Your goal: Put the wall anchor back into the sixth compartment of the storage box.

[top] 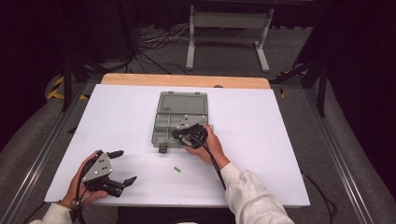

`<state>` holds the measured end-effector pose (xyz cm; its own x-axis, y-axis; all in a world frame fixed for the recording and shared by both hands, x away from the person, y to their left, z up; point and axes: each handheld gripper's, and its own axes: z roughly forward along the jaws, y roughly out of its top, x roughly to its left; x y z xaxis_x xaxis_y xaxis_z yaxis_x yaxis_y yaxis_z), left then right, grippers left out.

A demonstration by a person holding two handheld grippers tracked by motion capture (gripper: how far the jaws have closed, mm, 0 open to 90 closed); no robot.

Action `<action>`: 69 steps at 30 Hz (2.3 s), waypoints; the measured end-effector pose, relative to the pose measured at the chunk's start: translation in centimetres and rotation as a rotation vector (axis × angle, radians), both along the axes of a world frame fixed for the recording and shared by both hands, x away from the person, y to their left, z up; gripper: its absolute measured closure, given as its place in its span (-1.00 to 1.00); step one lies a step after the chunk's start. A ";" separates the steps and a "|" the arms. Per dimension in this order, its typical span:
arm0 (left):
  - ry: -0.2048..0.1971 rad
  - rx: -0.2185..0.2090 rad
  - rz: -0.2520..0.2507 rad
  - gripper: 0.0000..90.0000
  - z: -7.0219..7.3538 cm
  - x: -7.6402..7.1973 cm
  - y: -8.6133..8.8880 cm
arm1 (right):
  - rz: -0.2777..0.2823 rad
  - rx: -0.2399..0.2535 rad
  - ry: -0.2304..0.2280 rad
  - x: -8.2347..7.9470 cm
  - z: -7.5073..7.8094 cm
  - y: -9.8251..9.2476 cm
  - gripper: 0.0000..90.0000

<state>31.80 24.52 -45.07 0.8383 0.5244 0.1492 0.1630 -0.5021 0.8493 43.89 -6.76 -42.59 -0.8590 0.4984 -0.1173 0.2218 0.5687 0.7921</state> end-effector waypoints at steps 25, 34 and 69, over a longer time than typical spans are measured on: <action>-0.013 0.005 -0.004 -0.92 0.1 -0.1 0.1 | 0.028 0.035 -0.039 -1.7 0.6 -1.2 0.78; -0.011 0.002 -0.001 -0.92 0.1 -0.1 0.1 | 0.071 0.023 -0.067 -3.6 0.9 -1.7 0.66; -0.007 0.008 -0.002 -0.92 0.2 -0.1 0.0 | 0.092 -0.086 0.026 -7.1 -2.6 -2.6 -0.67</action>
